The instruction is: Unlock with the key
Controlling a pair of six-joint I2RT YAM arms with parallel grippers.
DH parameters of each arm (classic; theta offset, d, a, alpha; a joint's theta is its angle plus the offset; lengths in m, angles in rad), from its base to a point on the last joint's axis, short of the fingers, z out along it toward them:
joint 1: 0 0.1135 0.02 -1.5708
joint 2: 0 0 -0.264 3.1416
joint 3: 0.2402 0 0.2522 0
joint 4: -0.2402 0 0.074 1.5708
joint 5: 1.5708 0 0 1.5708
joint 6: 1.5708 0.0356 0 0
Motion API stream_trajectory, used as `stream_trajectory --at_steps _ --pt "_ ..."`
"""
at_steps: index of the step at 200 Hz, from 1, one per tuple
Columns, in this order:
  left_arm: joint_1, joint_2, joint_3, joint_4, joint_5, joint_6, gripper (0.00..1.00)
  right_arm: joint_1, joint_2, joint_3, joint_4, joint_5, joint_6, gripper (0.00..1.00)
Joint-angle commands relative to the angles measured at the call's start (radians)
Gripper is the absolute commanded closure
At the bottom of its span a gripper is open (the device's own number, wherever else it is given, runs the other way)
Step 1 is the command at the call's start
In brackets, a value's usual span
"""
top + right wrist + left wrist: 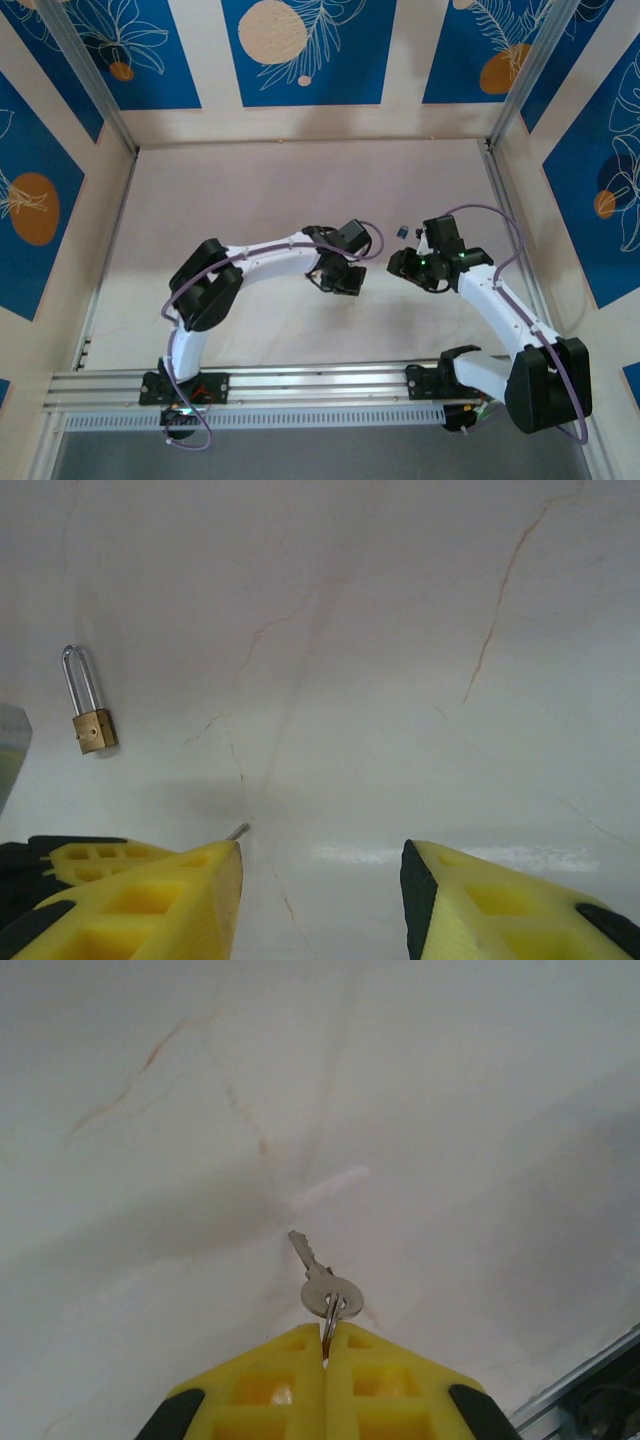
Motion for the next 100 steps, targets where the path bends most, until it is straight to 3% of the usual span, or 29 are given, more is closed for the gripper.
stream_trajectory --at_steps 1,100 --pt "-0.002 0.058 0.066 -0.065 0.02 0.036 0.99 -0.019 -0.024 -0.022 -0.008 -0.043 -0.019 0.52" --pt "0.038 0.183 0.198 -0.087 0.084 0.052 0.91 -0.064 0.0 -0.04 0.027 -0.083 -0.026 0.52"
